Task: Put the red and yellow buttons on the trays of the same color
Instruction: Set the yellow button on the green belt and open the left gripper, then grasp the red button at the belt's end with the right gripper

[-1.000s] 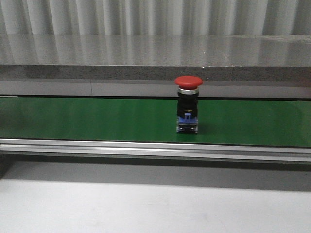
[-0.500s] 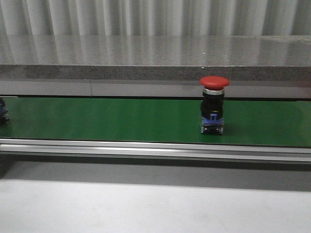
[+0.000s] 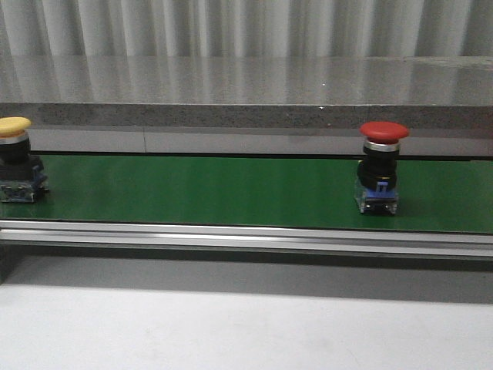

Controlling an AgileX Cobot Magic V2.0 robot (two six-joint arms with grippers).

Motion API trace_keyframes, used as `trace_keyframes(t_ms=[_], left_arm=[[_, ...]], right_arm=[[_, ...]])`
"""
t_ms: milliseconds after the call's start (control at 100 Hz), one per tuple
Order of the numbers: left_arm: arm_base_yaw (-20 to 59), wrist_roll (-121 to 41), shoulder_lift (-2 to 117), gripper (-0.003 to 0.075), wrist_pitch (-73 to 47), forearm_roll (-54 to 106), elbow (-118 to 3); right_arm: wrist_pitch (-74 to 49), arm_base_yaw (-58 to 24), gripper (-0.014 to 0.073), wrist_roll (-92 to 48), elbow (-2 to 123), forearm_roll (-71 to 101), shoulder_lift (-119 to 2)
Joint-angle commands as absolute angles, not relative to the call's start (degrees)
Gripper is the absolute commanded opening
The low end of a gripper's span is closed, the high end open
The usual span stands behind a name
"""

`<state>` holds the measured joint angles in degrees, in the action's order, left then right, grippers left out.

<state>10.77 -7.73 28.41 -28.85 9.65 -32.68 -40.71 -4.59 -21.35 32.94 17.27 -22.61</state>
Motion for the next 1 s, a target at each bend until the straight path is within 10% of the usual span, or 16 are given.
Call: trace_keyframes(t_ms=[0, 120, 390, 990], left_arm=[[11.3, -7.9, 26.1, -0.0020, -25.6, 10.8, -34.0], [11.3, -7.9, 24.7, -0.0020, -26.1, 10.8, -34.0], [11.3, -7.9, 24.5, -0.0020, -26.3, 10.8, -34.0], [11.3, -7.9, 24.5, -0.0020, -26.3, 10.8, -34.0]], right_arm=[[-39.3, -7.8, -0.0059, -19.8, 37.9, 14.9, -29.0], [-41.3, -10.8, 0.0069, -14.7, 42.9, 11.7, -37.4], [-48.2, -11.1, 0.0668, -10.2, 53.4, 11.3, -56.6], [-43.5, -8.1, 0.0571, -5.7, 61.3, 7.6, -82.2]])
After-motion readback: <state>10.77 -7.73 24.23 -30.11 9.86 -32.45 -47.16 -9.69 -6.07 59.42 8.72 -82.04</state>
